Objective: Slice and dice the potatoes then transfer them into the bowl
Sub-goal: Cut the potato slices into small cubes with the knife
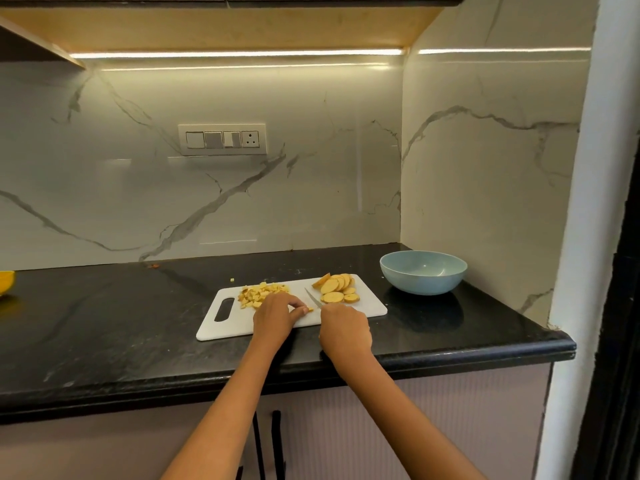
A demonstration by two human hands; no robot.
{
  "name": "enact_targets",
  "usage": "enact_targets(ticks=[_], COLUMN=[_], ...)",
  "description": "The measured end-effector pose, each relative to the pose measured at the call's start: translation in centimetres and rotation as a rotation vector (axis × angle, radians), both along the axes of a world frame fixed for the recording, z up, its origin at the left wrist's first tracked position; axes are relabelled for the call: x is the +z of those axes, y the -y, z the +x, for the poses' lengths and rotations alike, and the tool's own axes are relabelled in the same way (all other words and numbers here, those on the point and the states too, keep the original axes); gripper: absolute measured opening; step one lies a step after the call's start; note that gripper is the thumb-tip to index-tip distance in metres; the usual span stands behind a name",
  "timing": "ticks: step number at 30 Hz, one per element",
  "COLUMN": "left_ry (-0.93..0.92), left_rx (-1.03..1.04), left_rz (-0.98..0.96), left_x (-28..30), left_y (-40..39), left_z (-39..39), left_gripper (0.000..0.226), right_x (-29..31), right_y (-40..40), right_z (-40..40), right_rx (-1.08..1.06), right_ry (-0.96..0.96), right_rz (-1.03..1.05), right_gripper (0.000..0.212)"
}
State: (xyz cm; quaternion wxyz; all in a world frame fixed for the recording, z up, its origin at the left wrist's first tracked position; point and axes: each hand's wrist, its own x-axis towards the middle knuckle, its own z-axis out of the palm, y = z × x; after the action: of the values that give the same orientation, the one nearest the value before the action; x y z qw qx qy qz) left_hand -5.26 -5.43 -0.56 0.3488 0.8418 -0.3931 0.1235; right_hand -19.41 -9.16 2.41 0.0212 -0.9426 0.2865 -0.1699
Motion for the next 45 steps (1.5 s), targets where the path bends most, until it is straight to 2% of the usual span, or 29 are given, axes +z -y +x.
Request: enact_targets(ticks=[5,12,17,23,28,30,34,37,41,45], left_ry=[-0.042,-0.006,0.069,0.061,0.096,0.11,0.16,0.183,0.181,0.098], left_rx=[0.04,0.032,0.048,0.09,0.095,0.092,0.043,-0.004,-0.111,-0.279], left_rz=[-0.081,-0.054,0.052,0.076,0.077,0.065,0.069,0.06,-0.012,0.118], left_x=[-0.1,-0.1,0.5,0.6,0.7,0.5,0.3,0.3,0.2,0.8], left_y=[0.0,-0.1,0.1,0.4,0.1,0.1,0.4,1.1,1.9,2.8], left_z=[0.3,0.2,0.0,-0.2,-0.5,-0.6,-0.1,0.1,0.5,1.6], left_gripper=[0.015,0.014,0.019,0.017,0.018,0.017,0.017,0.017,0.017,0.015], right_x=[-0.7,-0.5,0.4,-0.1,-0.7,-1.0,-1.5,-1.3,-1.0,-0.2], right_y=[-0.5,-0.6,0.1,-0.2,0.2,0.7,2.4,4.0,5.7,7.3], right_z=[-0.6,-0.3,0.2,-0.2,0.1,0.8,1.5,2.5,4.1,5.4], right_rx=[0.019,0.051,0.032,0.077,0.086,0.077,-0.008,-0.02,0.006,0.03], right_ry=[0.046,-0.001,0.002,-0.075,-0.046,0.01,0.271,0.37,0.442,0.5], right_rz=[0.062,0.026,0.031,-0.073,-0.12,-0.093,0.055,0.133,0.115,0.081], right_gripper=[0.029,0.029,0.023,0.025,0.025,0.025,0.034,0.032,0.032,0.031])
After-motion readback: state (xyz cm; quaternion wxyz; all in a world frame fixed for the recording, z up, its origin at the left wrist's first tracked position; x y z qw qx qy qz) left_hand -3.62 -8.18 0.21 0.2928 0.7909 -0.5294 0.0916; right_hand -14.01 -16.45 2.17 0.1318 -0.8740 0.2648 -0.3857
